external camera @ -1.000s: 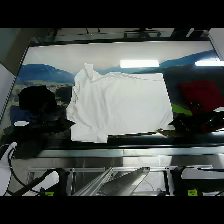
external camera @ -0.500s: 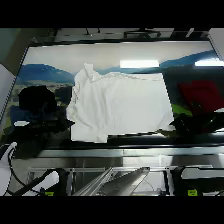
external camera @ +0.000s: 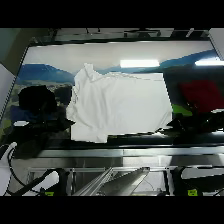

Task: Fold the shirts.

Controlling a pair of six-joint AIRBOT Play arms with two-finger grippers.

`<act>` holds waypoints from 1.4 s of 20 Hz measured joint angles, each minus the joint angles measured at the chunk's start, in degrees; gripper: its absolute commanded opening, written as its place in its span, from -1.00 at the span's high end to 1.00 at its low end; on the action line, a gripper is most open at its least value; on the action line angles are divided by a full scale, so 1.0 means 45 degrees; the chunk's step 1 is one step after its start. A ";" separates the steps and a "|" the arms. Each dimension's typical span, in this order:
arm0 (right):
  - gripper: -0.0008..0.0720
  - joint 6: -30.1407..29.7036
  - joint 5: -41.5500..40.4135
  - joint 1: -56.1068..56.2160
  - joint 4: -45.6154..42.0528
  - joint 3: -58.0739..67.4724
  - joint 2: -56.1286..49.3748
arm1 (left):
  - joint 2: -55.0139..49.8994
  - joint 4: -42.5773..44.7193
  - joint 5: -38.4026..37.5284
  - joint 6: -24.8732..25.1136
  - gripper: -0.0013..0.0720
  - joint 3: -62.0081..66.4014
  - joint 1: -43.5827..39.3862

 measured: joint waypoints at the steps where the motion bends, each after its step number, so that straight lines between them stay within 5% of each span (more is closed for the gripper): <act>1: 0.94 -0.0015 -0.0029 0.0000 0.0185 0.0005 0.0063 | 0.0000 -0.0306 -0.0136 0.0024 0.89 0.0039 0.0005; 11: 0.94 -0.1491 0.1632 0.0005 0.6727 0.2244 0.5042 | 0.1613 -0.4813 -0.4959 0.0427 0.91 0.4614 0.0015; 16: 0.94 -0.2254 -0.0656 -0.0010 0.9802 0.5508 0.9350 | 0.3395 -0.8840 -0.5654 0.0476 0.90 0.8607 0.0525; 22: 0.94 -0.2477 -0.5124 -0.0005 0.8893 0.7762 1.2415 | 0.4022 -1.2609 -0.5707 -0.0180 0.90 1.2706 0.4867; 25: 0.94 -0.1540 -0.5115 0.0005 0.7927 0.7951 1.2308 | 0.3745 -1.2876 -0.5659 -0.0461 0.90 1.3391 0.6037; 28: 0.94 -0.0690 -0.3827 0.0398 0.7359 0.7631 1.1152 | 0.2880 -1.1055 -0.5450 -0.0491 0.90 1.3648 0.4532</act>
